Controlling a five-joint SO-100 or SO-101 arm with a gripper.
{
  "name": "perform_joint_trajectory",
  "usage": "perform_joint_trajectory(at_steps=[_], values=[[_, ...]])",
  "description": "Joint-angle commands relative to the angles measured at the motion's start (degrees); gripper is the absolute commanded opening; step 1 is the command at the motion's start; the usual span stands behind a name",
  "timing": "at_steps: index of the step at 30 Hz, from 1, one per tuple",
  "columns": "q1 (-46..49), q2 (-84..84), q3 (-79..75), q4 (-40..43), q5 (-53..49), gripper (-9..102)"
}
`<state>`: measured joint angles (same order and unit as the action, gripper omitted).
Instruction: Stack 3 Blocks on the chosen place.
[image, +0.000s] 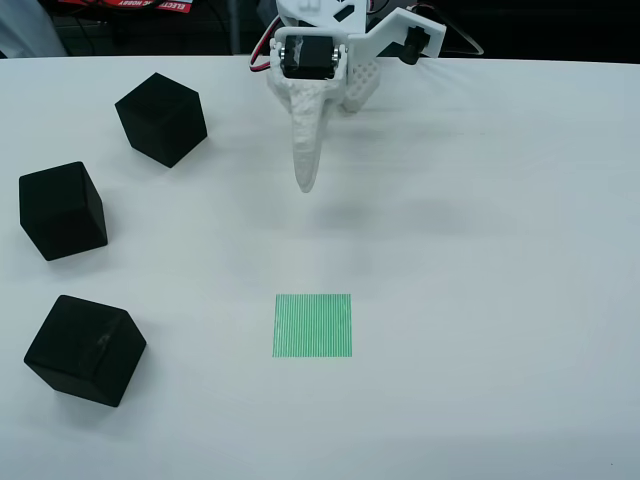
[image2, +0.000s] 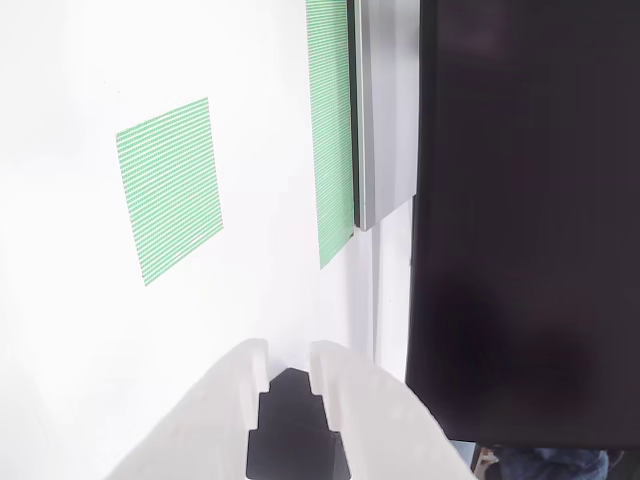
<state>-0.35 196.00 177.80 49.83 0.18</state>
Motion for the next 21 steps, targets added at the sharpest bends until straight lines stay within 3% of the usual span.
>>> perform_joint_trajectory(at_steps=[1, 21], values=[[-0.2, 0.9, 1.8, -0.4, 0.1, 0], [-1.2, 0.9, 1.8, -0.4, -0.5, 0]])
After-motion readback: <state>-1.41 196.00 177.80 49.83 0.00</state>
